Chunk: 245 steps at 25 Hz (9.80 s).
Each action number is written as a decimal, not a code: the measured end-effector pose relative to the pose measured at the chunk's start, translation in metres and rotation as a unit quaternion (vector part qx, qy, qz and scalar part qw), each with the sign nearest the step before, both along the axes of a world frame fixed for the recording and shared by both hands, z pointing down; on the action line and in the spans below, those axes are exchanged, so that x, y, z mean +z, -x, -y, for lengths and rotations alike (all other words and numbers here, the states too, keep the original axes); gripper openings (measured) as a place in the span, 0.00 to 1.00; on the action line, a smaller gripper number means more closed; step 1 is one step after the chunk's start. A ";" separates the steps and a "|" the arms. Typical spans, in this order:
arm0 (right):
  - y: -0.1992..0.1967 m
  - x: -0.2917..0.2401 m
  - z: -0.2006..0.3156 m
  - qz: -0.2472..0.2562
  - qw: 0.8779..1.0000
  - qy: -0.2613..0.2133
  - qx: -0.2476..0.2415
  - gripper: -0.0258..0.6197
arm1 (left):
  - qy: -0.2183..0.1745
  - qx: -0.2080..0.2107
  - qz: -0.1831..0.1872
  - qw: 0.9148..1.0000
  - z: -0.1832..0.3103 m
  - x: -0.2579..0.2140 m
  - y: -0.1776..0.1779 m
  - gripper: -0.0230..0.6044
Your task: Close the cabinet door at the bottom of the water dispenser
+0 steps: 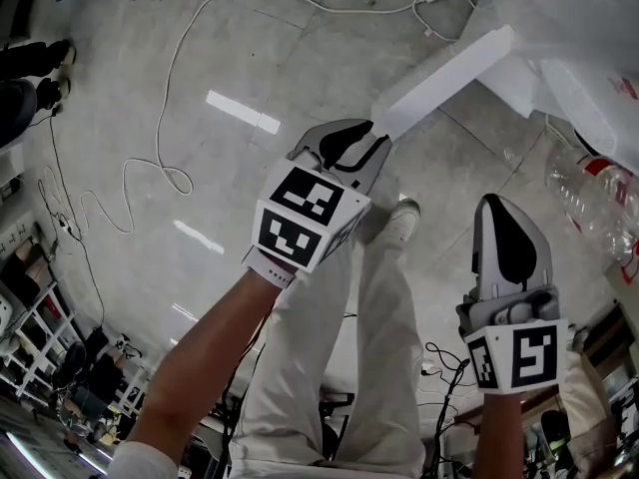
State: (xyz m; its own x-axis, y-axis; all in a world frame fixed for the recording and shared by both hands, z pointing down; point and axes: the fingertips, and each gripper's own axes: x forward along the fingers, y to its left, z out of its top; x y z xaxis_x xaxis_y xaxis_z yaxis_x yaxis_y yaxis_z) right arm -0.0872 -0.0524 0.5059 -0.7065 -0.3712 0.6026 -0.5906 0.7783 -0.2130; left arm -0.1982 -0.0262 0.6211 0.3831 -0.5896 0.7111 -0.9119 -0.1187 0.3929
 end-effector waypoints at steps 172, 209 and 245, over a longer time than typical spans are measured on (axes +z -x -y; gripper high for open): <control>-0.271 0.024 0.045 0.033 0.959 -0.049 0.278 0.05 | 0.084 0.066 -0.036 0.994 0.218 0.078 -0.309 0.05; -0.252 -0.014 0.044 0.036 0.958 -0.066 0.278 0.05 | 0.070 0.054 -0.023 0.996 0.199 0.048 -0.289 0.05; -0.224 -0.243 -0.001 0.031 0.957 -0.113 0.265 0.05 | -0.074 0.033 -0.043 0.996 0.075 -0.304 -0.194 0.04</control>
